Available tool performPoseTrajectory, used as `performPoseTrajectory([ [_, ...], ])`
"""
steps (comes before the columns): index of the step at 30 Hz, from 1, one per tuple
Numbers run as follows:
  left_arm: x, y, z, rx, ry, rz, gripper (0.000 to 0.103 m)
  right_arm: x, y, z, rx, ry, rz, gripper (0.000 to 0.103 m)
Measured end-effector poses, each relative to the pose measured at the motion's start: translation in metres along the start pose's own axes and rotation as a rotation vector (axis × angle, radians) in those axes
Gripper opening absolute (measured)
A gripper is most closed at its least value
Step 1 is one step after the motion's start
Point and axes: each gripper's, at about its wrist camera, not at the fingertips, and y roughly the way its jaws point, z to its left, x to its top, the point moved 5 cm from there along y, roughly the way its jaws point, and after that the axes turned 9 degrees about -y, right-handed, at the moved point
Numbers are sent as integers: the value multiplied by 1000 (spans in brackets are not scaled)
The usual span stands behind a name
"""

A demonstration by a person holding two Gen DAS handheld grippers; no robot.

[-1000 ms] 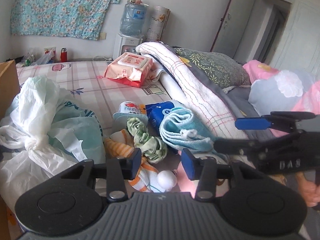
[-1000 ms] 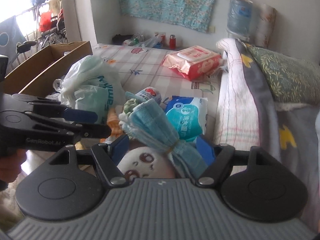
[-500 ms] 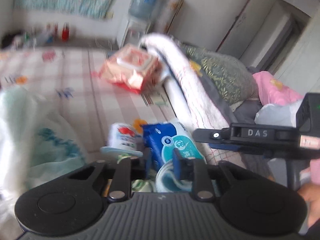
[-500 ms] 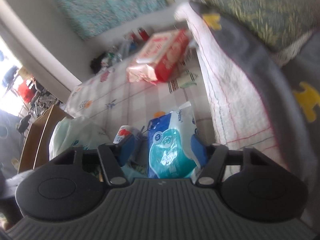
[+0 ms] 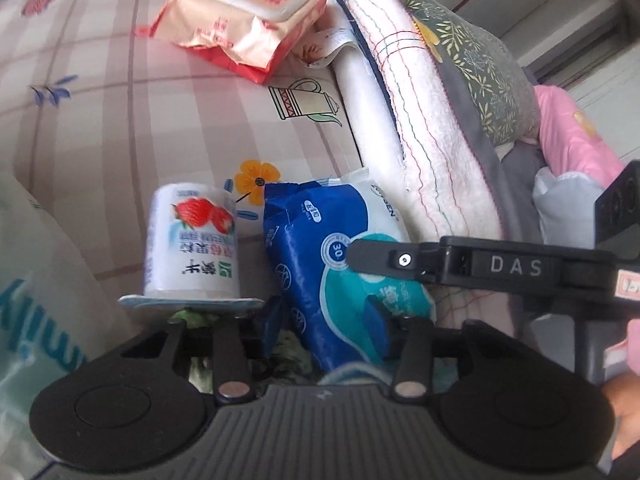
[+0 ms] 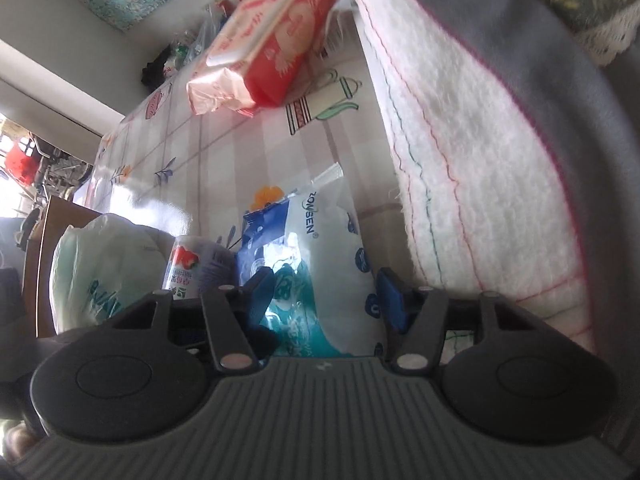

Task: Organize soft objects
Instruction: 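Close the left tool on the blue wet-wipes pack and lift it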

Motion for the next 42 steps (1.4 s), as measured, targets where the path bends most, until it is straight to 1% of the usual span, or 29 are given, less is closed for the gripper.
performPoseTrajectory([
  [1,2,2,0,-7,-5,1,50,1,4,-1,10,6,9,60],
  [3,5,6,0,-18,-17,5,57,1,9,-1,28,12,18,64],
  [5,8,11,0,-29,-34,7,61,3,11,2,28,-4,21,64],
  [6,8,12,0,-36,-43,7,59,3,11,3,31,-6,18,64],
  [8,6,10,-4,-36,-37,-13,58,3,10,5,32,-13,7,61],
  [10,7,7,-7,-23,-34,-31,58,3,7,4,49,-4,-16,53],
  [13,6,-5,-11,-22,-13,-68,57,3,-2,6,68,3,-65,47],
  [14,7,-11,-13,-28,-6,-85,57,3,-7,9,74,-1,-82,47],
  [18,8,-44,-26,-57,39,-183,56,9,-35,28,67,-54,-171,46],
  [21,8,-78,-36,-79,69,-266,56,15,-62,48,60,-94,-245,46],
  [25,1,-132,-47,-101,107,-389,56,19,-106,85,64,-158,-349,46],
  [27,-5,-161,-46,-104,118,-444,56,17,-125,108,73,-192,-393,46],
  [31,-22,-217,-26,-82,117,-539,56,10,-149,162,112,-249,-445,46],
  [34,-36,-253,2,-43,96,-594,56,1,-150,204,175,-275,-442,47],
  [38,-55,-294,53,28,36,-651,56,-15,-133,261,294,-284,-398,48],
  [40,-63,-310,81,70,-5,-655,56,-28,-116,293,358,-275,-359,49],
  [42,-70,-322,112,101,-57,-640,56,-41,-96,324,410,-262,-311,49],
])
